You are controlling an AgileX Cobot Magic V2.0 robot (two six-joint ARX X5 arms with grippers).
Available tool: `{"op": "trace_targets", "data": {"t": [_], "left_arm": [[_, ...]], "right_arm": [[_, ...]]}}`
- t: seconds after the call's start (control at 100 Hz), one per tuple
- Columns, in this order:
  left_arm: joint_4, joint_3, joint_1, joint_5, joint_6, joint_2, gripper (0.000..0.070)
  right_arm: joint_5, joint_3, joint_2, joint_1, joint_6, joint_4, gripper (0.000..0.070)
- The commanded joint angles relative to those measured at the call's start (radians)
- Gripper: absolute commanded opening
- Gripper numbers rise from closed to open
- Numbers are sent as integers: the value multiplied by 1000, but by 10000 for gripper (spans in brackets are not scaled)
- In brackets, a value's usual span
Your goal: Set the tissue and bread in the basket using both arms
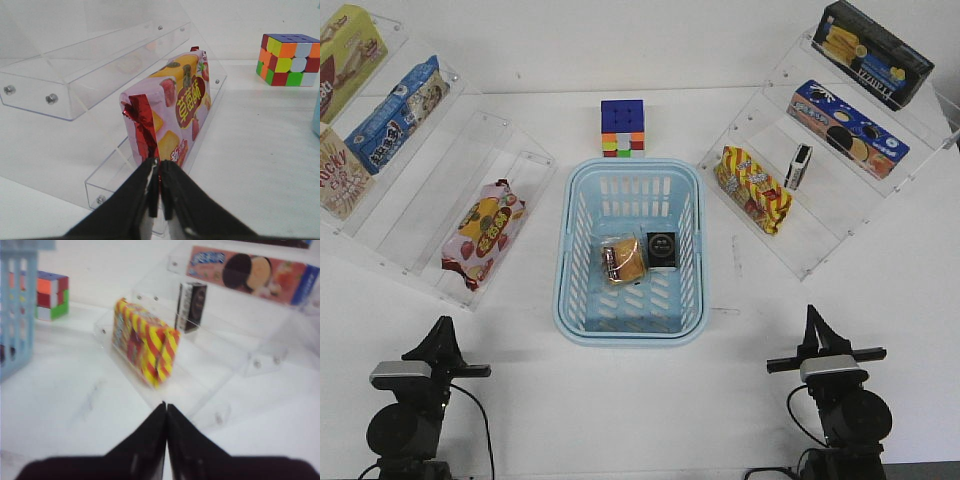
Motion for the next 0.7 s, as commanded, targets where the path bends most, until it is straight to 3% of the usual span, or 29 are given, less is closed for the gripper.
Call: {"op": "trace_targets", "data": {"t": [0.0, 0.09, 0.69], "left_arm": [[17, -20, 1, 2, -4, -2, 1], [23, -20, 1, 2, -4, 0, 1], [23, -19, 1, 2, -4, -1, 1]], "right_arm": [[9, -2, 1, -8, 11, -31, 1], [22, -2, 0, -13, 63, -57, 1], [26, -2, 1, -13, 59, -29, 1]]}}
